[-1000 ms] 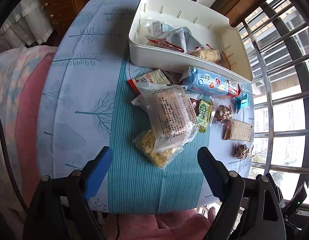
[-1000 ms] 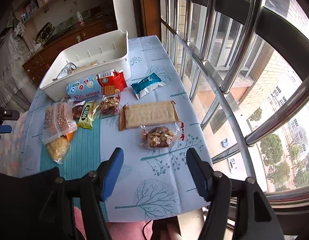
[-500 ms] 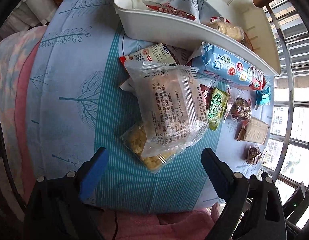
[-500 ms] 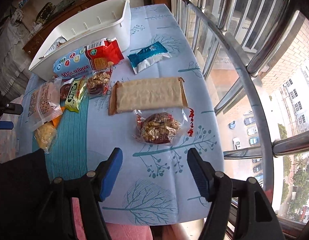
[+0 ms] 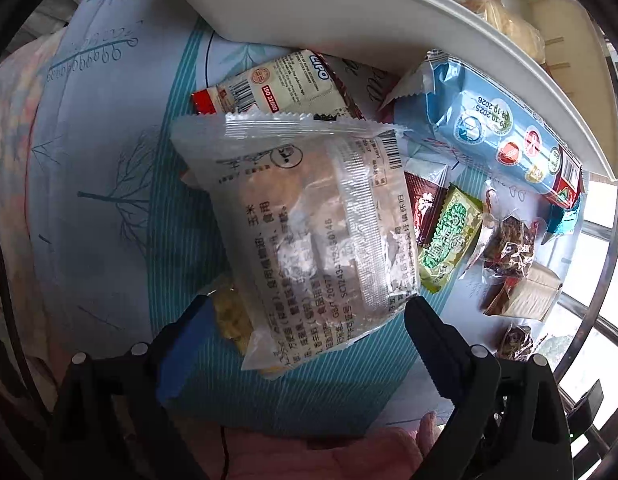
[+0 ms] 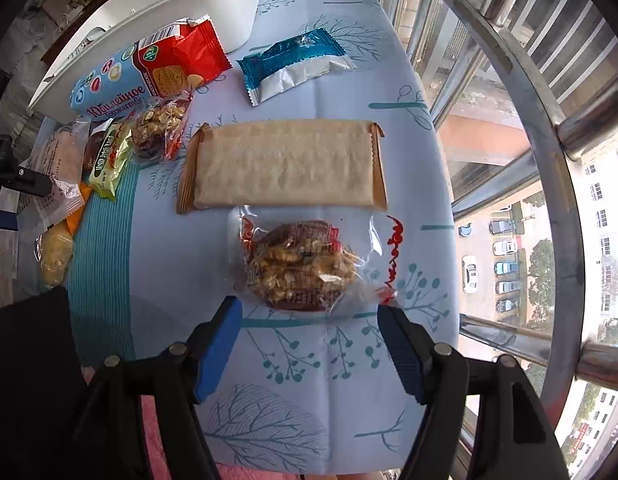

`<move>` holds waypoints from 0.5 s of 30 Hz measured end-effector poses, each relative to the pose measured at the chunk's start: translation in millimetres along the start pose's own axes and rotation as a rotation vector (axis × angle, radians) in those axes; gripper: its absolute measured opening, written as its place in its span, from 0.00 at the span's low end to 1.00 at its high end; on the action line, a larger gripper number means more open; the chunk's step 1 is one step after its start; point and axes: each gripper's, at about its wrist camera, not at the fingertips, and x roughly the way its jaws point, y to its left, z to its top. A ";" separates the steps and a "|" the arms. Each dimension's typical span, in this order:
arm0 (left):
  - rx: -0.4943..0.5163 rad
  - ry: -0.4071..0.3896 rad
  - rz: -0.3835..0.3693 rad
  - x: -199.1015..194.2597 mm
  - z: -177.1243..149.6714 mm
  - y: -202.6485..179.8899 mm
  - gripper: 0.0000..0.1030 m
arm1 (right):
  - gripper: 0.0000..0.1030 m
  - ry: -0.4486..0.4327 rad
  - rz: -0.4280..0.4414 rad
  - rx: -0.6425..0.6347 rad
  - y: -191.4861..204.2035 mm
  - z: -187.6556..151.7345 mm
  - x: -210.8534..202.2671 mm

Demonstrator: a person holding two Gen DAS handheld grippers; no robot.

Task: Organize snacks
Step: 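Reach the left tool to the clear bread bag while the right tool approaches the nut packet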

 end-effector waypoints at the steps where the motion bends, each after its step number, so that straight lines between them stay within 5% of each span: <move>1: 0.003 0.005 0.003 3.0 2.5 -1.9 0.95 | 0.69 0.005 0.002 -0.010 0.1 2.1 3.0; 15: -0.059 0.040 0.034 19.9 41.6 -20.6 0.95 | 0.70 -0.012 -0.016 -0.115 6.5 19.0 11.9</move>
